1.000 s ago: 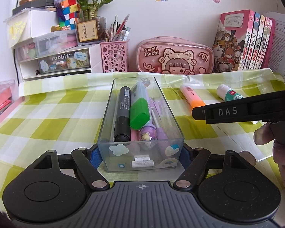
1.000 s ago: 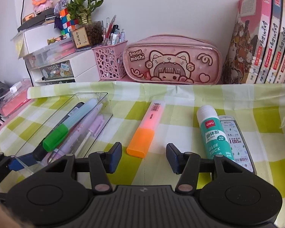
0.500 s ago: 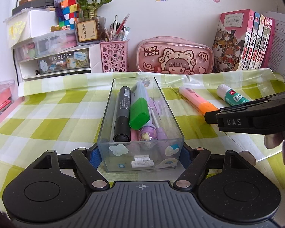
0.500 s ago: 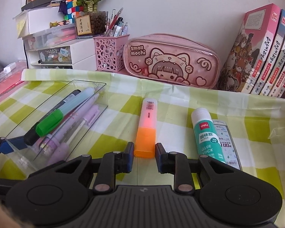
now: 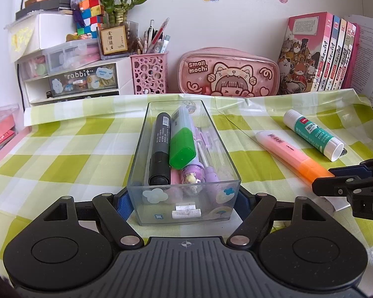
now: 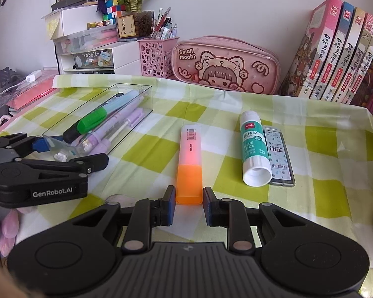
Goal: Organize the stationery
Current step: 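Move the right tool to the orange highlighter and close on it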
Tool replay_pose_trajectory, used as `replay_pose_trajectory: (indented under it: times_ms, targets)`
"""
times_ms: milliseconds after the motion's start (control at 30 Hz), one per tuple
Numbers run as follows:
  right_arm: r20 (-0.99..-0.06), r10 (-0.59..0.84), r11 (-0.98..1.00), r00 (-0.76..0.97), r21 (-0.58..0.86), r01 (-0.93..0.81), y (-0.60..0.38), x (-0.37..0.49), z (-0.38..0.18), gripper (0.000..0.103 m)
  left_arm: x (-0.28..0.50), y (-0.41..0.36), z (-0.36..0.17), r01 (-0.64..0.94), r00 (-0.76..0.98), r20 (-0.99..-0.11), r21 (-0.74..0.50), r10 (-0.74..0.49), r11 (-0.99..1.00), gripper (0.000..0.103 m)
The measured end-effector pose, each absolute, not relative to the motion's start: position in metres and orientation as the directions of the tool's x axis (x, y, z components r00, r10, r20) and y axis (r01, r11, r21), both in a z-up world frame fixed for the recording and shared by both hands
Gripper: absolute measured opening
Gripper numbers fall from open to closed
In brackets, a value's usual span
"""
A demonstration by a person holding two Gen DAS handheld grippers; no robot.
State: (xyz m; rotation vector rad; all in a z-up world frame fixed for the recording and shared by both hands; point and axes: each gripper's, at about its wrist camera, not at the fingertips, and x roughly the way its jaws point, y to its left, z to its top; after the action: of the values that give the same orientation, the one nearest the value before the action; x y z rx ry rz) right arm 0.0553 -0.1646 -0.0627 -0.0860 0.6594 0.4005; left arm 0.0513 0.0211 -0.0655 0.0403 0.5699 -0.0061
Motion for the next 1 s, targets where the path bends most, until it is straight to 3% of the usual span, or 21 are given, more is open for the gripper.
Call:
replay_pose_trajectory:
  times_ms: [333, 1000]
  targets:
    - [-0.628, 0.328, 0.922, 0.706, 0.049, -0.385, -0.159, 0.065, -0.061, 0.035, 0.052, 0.02, -0.066, 0.017, 0.842, -0.54, 0.037, 0.006, 0.999, 0.075]
    - [-0.653, 0.296, 0.922, 0.697, 0.005, -0.387, -0.128, 0.1, -0.056, 0.034, 0.051, 0.023, -0.066, 0.023, 0.839, -0.545, 0.025, -0.006, 0.999, 0.076]
